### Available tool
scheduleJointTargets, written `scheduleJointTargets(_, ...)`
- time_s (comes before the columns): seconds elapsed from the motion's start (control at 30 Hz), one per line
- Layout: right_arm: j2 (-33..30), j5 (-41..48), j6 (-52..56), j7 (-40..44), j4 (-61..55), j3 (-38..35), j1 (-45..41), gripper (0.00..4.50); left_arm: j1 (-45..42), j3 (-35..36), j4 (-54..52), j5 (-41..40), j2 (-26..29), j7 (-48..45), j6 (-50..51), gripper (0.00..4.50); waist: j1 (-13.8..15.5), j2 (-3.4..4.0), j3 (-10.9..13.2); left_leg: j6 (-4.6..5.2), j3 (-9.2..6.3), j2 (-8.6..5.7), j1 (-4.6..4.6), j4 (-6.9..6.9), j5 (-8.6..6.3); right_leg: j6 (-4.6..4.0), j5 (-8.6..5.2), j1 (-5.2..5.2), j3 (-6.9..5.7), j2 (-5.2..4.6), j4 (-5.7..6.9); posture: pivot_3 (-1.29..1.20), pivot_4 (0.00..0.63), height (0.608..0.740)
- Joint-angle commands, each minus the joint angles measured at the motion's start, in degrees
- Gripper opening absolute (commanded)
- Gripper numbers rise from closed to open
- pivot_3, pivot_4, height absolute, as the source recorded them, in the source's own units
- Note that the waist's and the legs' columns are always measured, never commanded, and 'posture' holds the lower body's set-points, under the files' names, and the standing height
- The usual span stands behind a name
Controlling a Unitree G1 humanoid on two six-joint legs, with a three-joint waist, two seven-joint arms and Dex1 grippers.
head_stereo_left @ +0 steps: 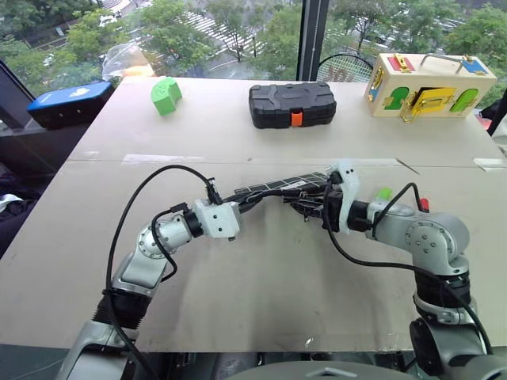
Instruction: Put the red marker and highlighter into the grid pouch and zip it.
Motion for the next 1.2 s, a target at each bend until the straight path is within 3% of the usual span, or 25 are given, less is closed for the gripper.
scheduleJointTargets(0.03,0.4,1.5,0.0,1.8,-0.8,1.5,-2.5,0.06,-1.4,-1.1,-0.8,0.8,-0.9,0.3,-0.2,0.0,0.0,-0.01,0.0,0.01,0.0,0.0,0.0,0.0,0.0,0.0,0.0,0.0,0.0,0.0,0.0,0.0,0.15,0.74)
scheduleJointTargets(0.7,-1.6,-5.9,-6.8,9.0,3.5,15.1,-9.0,0.06,-4.9,-3.9,-0.6,3.6,-5.5,1.6,3.6,0.0,-0.1,-0.01,0.0,0.01,-0.02,0.0,-0.01,0.0,-0.01,0.0,0.0,0.0,-0.06,0.0,-0.01,0.0,0.15,0.74)
scheduleJointTargets(0.8,-3.1,-6.7,-9.0,10.1,2.7,14.2,-7.5,1.01,-4.5,-3.3,-1.0,2.5,-5.7,1.2,4.5,0.0,-0.1,-0.01,0.0,0.0,-0.02,0.0,-0.01,0.0,0.0,0.0,0.0,-0.01,-0.06,0.0,-0.02,0.0,0.15,0.74)
scheduleJointTargets(0.87,-5.1,-8.7,-11.4,9.6,0.6,13.8,-6.3,1.89,-4.2,-2.8,-1.2,1.6,-5.5,0.8,4.7,0.0,0.0,-0.01,0.0,0.0,-0.02,0.0,-0.02,0.0,0.0,0.0,0.0,-0.01,-0.06,-0.01,-0.02,0.0,0.15,0.74)
scheduleJointTargets(0.9,-6.6,-8.8,-13.2,10.1,-1.9,12.1,-4.8,2.59,-4.1,-2.5,-1.2,0.9,-5.4,0.6,4.9,0.0,0.1,-0.01,0.0,0.0,-0.03,0.0,-0.04,0.0,0.0,0.0,0.0,0.0,-0.07,-0.02,-0.04,0.0,0.15,0.74)
scheduleJointTargets(0.93,-7.9,-7.9,-13.9,10.8,-4.3,10.0,-3.5,2.76,-4.0,-2.3,-1.2,0.2,-5.3,0.4,5.1,0.0,0.2,-0.01,0.0,0.0,-0.03,-0.01,-0.05,0.0,0.0,0.0,0.0,0.0,-0.08,-0.03,-0.05,0.0,0.15,0.74)
scheduleJointTargets(1.03,-12.5,-3.2,-11.9,13.6,-9.5,4.4,0.5,2.76,-3.8,-2.0,-1.3,-0.5,-5.1,0.4,5.3,0.0,0.4,-0.02,0.0,0.0,-0.09,-0.02,-0.15,0.0,0.0,0.01,0.01,0.0,-0.14,-0.05,-0.21,0.0,0.15,0.74)
scheduleJointTargets(1.13,-14.3,0.9,-9.6,12.5,-10.9,-2.7,3.4,1.8,-3.8,-1.9,-1.4,-0.8,-5.1,0.5,5.5,0.0,0.3,-0.03,0.0,0.01,-0.09,-0.02,-0.15,0.0,0.0,0.05,0.03,0.02,-0.13,-0.07,-0.27,0.0,0.15,0.74)
scheduleJointTargets(1.2,-14.7,2.2,-8.6,10.6,-11.1,-5.7,4.1,0.84,-3.7,-2.0,-1.5,-1.0,-5.1,0.4,5.5,0.0,0.1,-0.03,0.0,0.05,-0.1,-0.01,-0.13,0.0,-0.03,0.05,0.03,0.03,-0.13,-0.08,-0.25,0.0,0.15,0.74)
